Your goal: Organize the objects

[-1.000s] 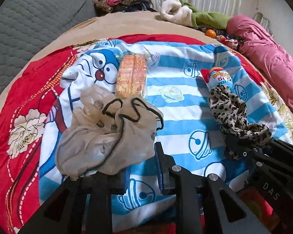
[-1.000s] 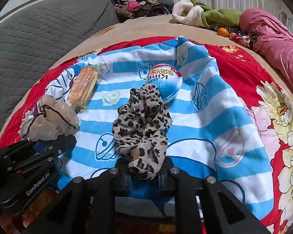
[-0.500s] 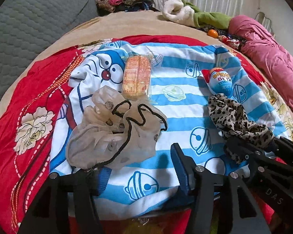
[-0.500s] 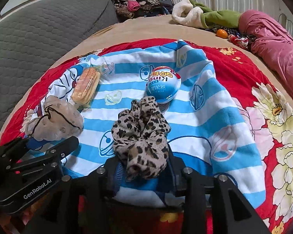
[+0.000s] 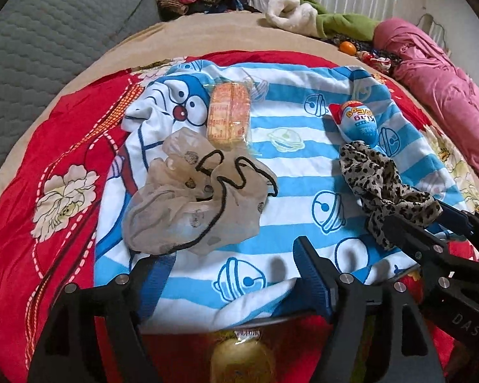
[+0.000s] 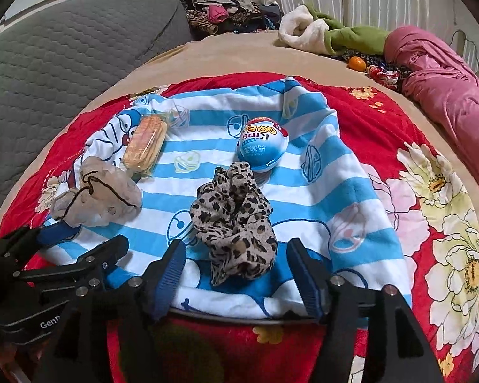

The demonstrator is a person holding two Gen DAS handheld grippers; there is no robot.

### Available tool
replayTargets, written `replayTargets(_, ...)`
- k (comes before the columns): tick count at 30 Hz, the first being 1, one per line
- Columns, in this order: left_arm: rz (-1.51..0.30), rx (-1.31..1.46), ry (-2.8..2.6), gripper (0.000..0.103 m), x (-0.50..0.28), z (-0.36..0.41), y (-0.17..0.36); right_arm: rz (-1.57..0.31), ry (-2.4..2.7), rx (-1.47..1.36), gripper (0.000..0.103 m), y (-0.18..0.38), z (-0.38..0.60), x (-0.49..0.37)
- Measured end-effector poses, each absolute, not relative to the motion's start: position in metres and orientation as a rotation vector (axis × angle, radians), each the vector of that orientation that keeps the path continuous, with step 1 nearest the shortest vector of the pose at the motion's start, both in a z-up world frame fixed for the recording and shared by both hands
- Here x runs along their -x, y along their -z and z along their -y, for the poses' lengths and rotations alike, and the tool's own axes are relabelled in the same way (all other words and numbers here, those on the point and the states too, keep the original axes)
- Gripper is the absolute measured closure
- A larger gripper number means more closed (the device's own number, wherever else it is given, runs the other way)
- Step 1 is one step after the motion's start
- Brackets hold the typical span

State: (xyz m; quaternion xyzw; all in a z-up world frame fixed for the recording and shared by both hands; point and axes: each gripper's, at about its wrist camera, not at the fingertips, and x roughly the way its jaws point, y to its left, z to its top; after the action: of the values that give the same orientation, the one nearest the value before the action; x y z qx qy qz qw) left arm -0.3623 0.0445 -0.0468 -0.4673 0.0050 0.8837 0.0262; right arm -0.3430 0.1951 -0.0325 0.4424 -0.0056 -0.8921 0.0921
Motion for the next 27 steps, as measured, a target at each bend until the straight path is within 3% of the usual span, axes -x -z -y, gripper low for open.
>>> replayTargets(27, 0.077, 1.453, -2.717, 0.022, 0.324, -0.031, 0.011, -0.001, 2.691, -1.238, 0.032, -0.011, -0.196, 0.304)
